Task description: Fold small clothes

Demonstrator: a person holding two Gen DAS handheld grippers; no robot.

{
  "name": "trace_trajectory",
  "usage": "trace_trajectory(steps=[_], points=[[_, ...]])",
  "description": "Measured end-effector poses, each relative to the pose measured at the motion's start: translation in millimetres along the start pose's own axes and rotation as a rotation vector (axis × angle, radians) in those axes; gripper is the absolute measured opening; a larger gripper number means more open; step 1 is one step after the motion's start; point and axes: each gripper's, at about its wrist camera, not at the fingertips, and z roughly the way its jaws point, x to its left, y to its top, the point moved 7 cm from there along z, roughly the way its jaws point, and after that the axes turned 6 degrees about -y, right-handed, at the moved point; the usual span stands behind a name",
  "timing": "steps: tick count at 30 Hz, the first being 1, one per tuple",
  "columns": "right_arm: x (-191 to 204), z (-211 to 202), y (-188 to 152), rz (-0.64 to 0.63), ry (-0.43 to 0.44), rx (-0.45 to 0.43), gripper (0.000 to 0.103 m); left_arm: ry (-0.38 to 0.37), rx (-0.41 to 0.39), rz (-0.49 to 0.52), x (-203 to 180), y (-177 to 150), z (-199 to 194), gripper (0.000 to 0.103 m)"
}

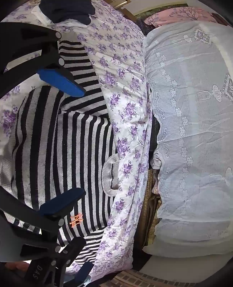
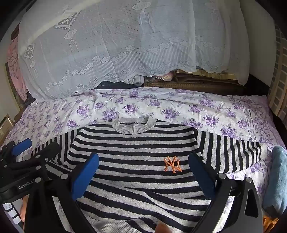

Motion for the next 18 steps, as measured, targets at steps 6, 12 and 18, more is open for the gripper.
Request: trace_trajectory(steps=[6, 12, 18], points=[[1.9, 0.3, 0.0, -0.002, 0.001, 0.003, 0.100, 0.001, -0.001, 0.000, -0.8, -0.4, -0.1, 0.099], [1.7, 0.0, 0.1, -0.002, 0.000, 0.002, 0.100, 0.001, -0.001, 0.000, -0.8, 0.1, 0.6, 0.099], [0.2, -0.4, 0.0, 0.001, 0.001, 0.001, 0.100, 0.002, -0.001, 0.000, -0.8, 0.0, 1.2, 0.099]])
